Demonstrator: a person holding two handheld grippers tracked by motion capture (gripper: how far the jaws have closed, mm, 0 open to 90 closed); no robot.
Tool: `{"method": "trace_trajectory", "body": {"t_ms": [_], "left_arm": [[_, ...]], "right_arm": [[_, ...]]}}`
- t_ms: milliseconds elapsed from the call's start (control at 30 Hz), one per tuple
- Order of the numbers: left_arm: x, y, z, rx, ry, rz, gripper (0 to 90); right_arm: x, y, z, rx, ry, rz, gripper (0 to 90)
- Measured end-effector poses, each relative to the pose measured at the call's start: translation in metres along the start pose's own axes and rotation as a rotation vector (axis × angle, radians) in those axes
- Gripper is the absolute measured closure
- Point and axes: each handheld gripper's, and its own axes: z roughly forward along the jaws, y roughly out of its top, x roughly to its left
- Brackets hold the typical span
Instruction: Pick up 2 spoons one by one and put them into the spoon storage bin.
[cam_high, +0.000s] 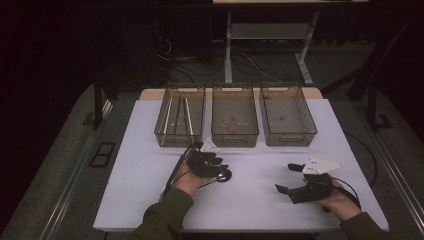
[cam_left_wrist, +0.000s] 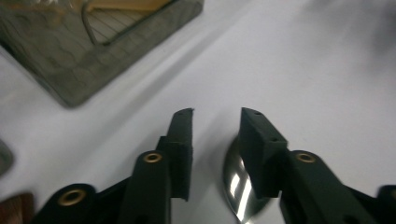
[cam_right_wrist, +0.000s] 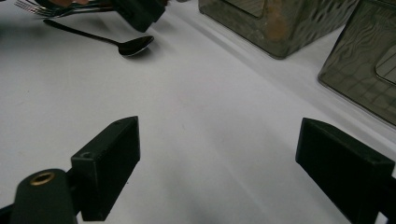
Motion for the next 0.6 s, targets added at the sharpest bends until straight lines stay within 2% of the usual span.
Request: {"method": "trace_trajectory", "body": {"t_ms": [100,167,233,333,467,600], "left_arm": [[-0.005,-0.008,-0.005,0.005,-0.018,-0.003,56.7],[-0.007,-0.011,-0.006,0.01,-0.012,-0.004,56.2],[-0.006,-0.012,-0.003,0.021,-0.001,-0.004,56.1],[-0.005,-0.014,0.001,0.024,-0.008,-0.01,56.1],[-0.006,-0.014,0.005,0.041,-0.011,0.002,55.8],[-0.009,-0.014,0.006,0.049,-0.002,0.032,54.7]], "right_arm": [[0.0,0.0,0.0,0.001,0.001,0.001,13.5],[0.0,0.0,0.001,0.002,0.0,-0.002,13.5],[0.0,0.0,0.001,0.004,-0.001,-0.004,13.5],[0.001,0.0,0.002,0.008,-0.002,-0.005,13.5],[0.001,0.0,0.002,0.008,-0.002,-0.006,13.5],[0.001,0.0,0.002,0.007,-0.001,-0.006,13.5]]}}
